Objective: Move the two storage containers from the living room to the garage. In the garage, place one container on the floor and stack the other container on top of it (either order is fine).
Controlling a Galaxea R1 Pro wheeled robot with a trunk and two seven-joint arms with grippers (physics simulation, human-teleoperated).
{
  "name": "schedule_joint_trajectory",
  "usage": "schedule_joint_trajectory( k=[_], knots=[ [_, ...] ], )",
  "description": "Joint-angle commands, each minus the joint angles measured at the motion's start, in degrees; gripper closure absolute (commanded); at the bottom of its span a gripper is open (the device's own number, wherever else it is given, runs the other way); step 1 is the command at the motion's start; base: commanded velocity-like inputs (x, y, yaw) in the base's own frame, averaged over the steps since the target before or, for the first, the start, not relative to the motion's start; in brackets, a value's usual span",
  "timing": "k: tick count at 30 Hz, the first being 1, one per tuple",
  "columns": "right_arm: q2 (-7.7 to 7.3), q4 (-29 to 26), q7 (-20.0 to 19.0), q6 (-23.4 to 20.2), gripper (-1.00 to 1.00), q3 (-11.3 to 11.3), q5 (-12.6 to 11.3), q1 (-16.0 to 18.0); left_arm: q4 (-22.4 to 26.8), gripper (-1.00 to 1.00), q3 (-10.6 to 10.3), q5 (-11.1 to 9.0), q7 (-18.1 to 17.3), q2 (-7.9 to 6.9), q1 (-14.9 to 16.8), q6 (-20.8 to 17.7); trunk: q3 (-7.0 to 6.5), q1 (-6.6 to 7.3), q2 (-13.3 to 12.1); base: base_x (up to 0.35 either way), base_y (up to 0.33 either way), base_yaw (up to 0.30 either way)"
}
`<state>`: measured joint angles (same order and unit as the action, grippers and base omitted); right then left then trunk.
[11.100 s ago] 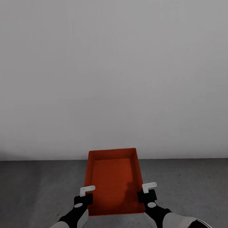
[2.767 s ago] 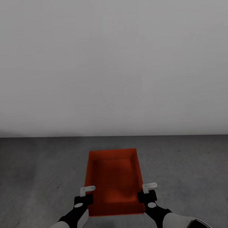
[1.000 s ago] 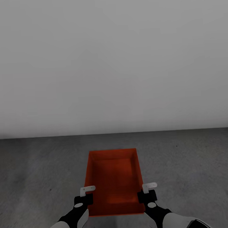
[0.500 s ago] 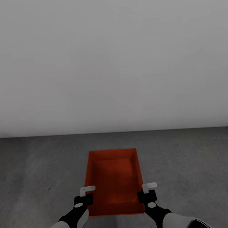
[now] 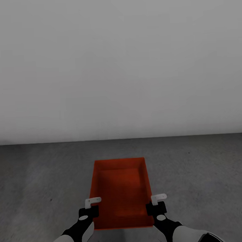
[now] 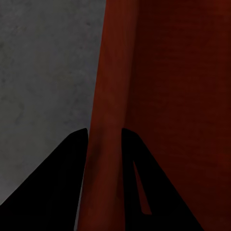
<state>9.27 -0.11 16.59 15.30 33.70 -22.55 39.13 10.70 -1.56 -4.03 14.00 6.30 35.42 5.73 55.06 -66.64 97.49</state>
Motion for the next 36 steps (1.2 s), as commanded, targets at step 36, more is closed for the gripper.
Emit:
schedule_joint_trajectory(
  k=[36],
  knots=[
    [0.14,-0.51,0.2,0.17,1.0,-3.64,-0.39,0.05,-0.05,1.0,0.76,-0.19,0.59,0.03,0.0,0.25,6.5,-7.91,14.47,0.0,0.0,0.0]
  ],
)
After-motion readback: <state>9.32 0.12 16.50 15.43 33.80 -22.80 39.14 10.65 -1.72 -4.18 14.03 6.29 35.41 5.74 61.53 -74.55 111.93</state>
